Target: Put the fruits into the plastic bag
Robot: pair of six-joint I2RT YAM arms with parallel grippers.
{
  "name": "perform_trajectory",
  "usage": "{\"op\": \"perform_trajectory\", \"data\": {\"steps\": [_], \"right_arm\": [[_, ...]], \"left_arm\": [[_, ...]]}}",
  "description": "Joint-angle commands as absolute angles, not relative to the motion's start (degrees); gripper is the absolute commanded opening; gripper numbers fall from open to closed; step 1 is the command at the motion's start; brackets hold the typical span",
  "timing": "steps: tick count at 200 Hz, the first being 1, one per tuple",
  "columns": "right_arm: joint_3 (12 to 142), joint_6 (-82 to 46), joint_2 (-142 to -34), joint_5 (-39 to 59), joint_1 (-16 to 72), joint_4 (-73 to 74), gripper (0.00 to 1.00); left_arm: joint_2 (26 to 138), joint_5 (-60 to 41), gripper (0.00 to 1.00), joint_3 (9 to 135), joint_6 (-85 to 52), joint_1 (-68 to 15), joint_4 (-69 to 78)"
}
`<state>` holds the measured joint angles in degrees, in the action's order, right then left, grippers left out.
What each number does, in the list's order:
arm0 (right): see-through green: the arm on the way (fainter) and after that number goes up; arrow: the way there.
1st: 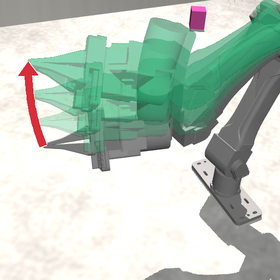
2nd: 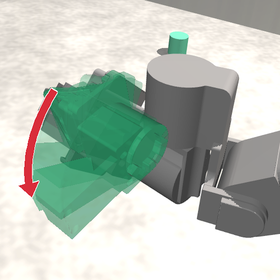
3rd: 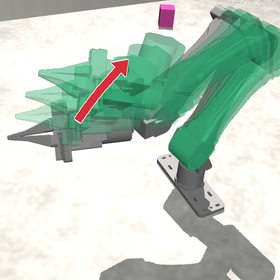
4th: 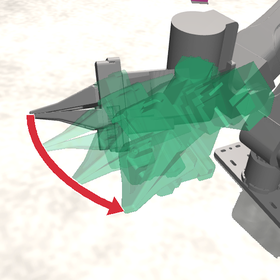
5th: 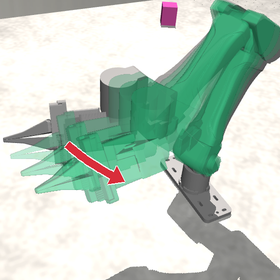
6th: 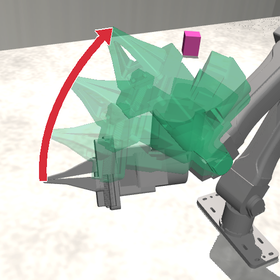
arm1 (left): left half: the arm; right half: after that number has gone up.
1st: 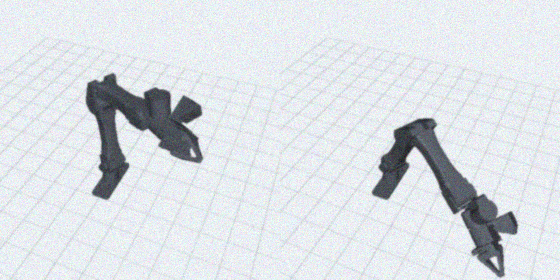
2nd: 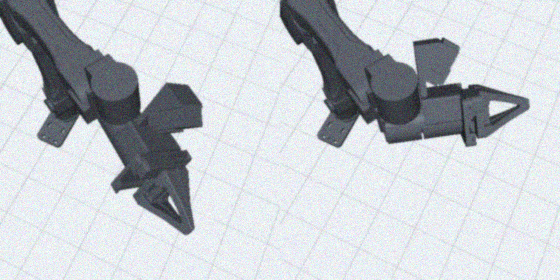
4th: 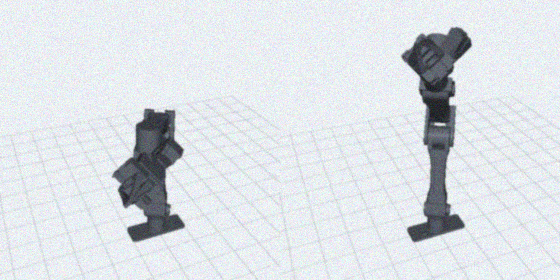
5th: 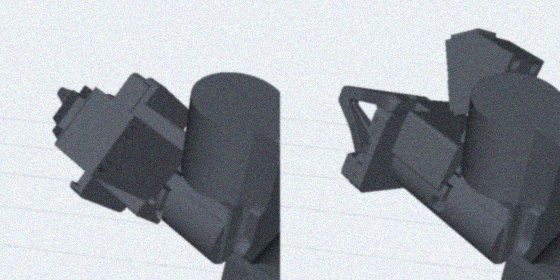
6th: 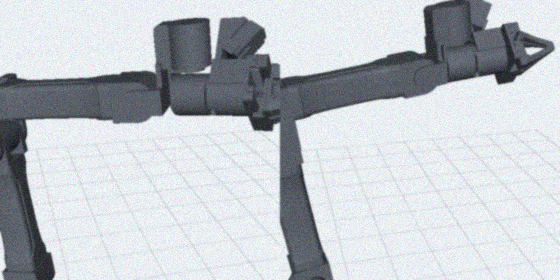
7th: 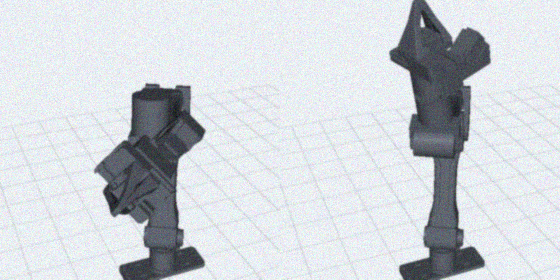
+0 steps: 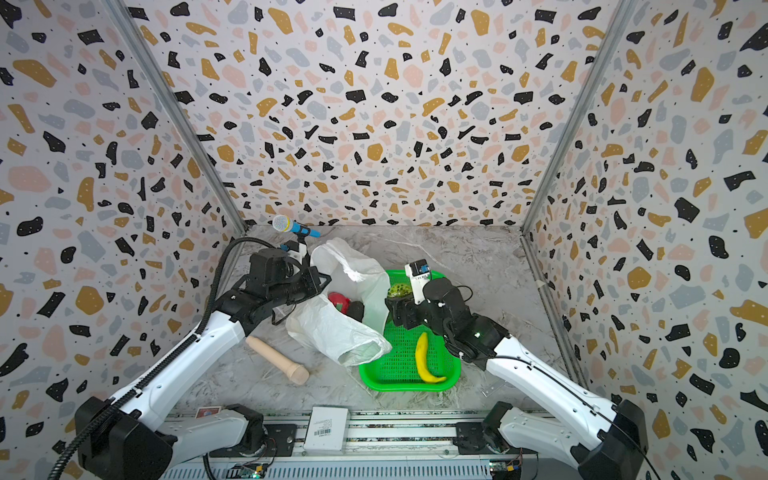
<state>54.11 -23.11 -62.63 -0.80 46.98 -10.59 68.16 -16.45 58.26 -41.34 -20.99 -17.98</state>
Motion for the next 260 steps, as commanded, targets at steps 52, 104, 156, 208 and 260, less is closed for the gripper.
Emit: {"op": "perform_trajectory", "data": {"steps": [52, 104, 156, 208, 260], "right_arm": [[71.80, -25.35, -87.36, 12.81, 50.71, 2.20, 0.85], [71.44, -26.90, -86.66, 10.69, 50.67, 3.25, 0.99], [59.12, -28.11, -72.53, 6.75, 50.62, 3.00, 0.99], [42.93, -38.21, -49.86, -13.33, 47.36, -5.99, 0.98], [39.21, -40.13, -47.18, -8.86, 40.08, -21.50, 0.96]], "left_arm": [[65.99, -16.00, 0.00, 57.93, -40.88, -20.68, -18.08], [65.48, -16.08, 0.00, 57.67, -40.87, -20.65, -18.43], [66.18, -16.20, 0.00, 58.26, -40.89, -20.71, -18.17], [67.49, -16.56, 0.00, 58.27, -40.96, -20.72, -17.39], [67.95, -16.85, 0.00, 58.08, -41.50, -20.72, -16.79]]}}
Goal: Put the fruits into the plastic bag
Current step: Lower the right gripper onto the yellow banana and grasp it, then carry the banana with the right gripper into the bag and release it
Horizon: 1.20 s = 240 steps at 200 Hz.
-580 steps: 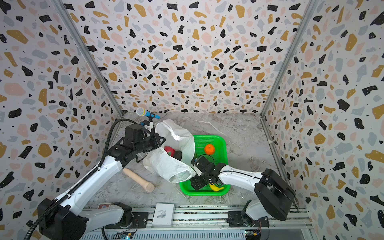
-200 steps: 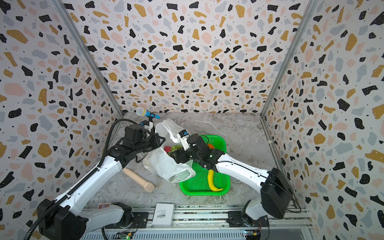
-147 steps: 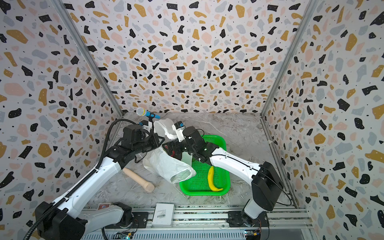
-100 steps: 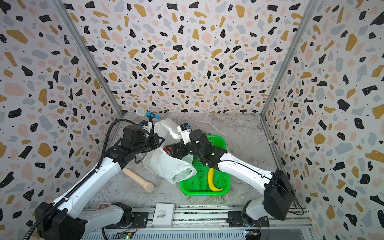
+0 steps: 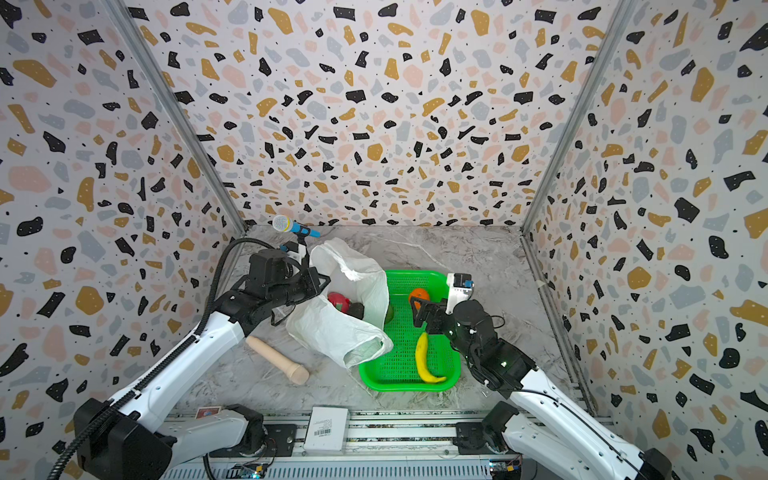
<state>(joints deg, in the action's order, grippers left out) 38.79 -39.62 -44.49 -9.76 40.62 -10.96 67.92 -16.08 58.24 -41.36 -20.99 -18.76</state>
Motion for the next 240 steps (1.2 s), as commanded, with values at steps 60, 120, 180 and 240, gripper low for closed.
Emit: {"op": "perform_trajectory", "data": {"steps": [60, 120, 180, 240], "right_arm": [[39.79, -32.26, -64.46, 0.57, 41.09, -31.13, 0.85], [38.72, -30.42, -69.82, 4.19, 41.92, -27.15, 0.73], [38.54, -28.33, -75.49, 3.35, 42.03, -26.47, 0.43], [38.39, -27.38, -74.51, 2.91, 42.01, -24.31, 0.11]], "left_arm": [[67.78, -16.77, 0.00, 57.35, -42.03, -20.68, -16.31], [67.42, -16.61, 0.00, 57.13, -41.79, -20.72, -16.79], [67.22, -16.29, 0.00, 57.20, -41.75, -20.72, -16.92], [67.15, -16.26, 0.00, 57.35, -41.72, -20.68, -17.04]]}}
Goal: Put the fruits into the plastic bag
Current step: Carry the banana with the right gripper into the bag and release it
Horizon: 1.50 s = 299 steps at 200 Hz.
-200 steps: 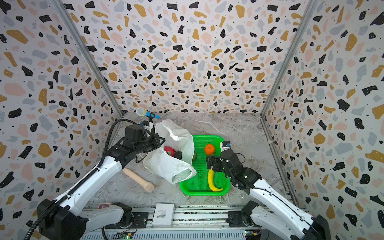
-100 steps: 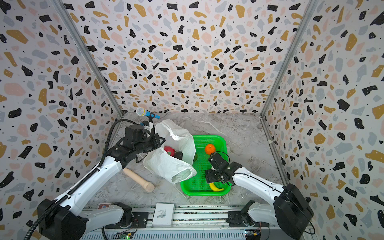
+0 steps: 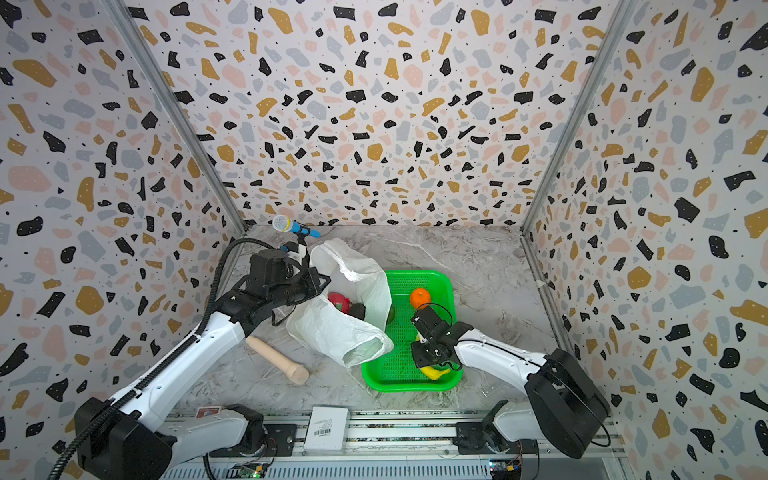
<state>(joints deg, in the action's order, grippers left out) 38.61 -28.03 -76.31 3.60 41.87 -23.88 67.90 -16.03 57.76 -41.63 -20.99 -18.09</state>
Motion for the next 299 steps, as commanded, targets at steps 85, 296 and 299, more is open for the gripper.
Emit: {"op": "perform_trajectory", "data": {"steps": [85, 296, 299], "right_arm": [[53.65, -25.49, -64.58, 9.79, 43.62, -18.92, 0.08], [65.19, -35.23, -82.62, 15.86, 46.12, 8.53, 0.79], [64.34, -35.17, -81.55, 15.90, 46.06, 8.53, 0.79]], "left_arm": [[67.57, -16.74, 0.00, 57.21, -41.40, -20.69, -16.55], [66.09, -16.39, 0.00, 56.54, -39.29, -20.72, -17.58], [66.16, -16.41, 0.00, 56.55, -39.37, -20.67, -17.50]]}}
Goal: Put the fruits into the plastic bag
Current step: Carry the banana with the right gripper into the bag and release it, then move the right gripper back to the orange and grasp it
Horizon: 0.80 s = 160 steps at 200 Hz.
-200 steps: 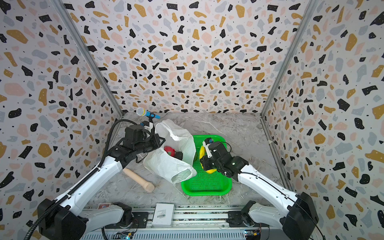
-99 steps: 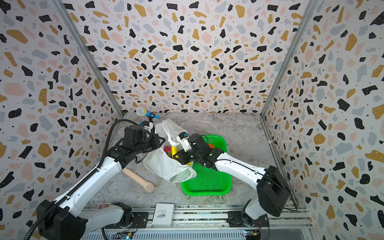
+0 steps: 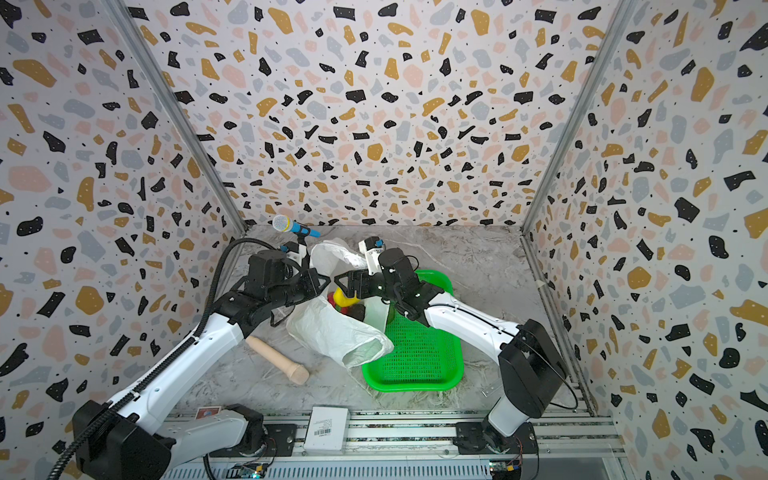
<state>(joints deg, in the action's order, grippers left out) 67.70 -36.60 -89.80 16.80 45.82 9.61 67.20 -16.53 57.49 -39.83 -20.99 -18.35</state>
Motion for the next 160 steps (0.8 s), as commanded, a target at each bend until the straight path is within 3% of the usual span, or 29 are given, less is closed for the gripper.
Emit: {"op": "perform_trajectory", "data": {"steps": [1, 58, 99, 125, 160], "right_arm": [[64.08, -35.16, -81.16, 15.95, 46.06, 8.53, 0.79], [43.29, -34.28, -57.10, 12.53, 45.52, 8.76, 0.77], [35.97, -37.00, -44.66, 4.10, 38.22, 4.23, 0.76], [34.66, -38.75, -44.28, 2.16, 30.34, 1.84, 0.79], [40.10, -33.33, -56.64, 6.02, 25.07, -2.90, 0.82]], "left_arm": [[66.17, -16.42, 0.00, 56.58, -39.37, -20.71, -17.50], [66.45, -16.32, 0.00, 56.51, -39.50, -20.73, -17.04], [66.46, -16.17, 0.00, 56.60, -39.76, -20.67, -17.05], [66.19, -16.00, 0.00, 56.69, -39.75, -20.66, -17.33], [66.01, -15.82, 0.00, 56.78, -39.78, -20.65, -17.62]]}}
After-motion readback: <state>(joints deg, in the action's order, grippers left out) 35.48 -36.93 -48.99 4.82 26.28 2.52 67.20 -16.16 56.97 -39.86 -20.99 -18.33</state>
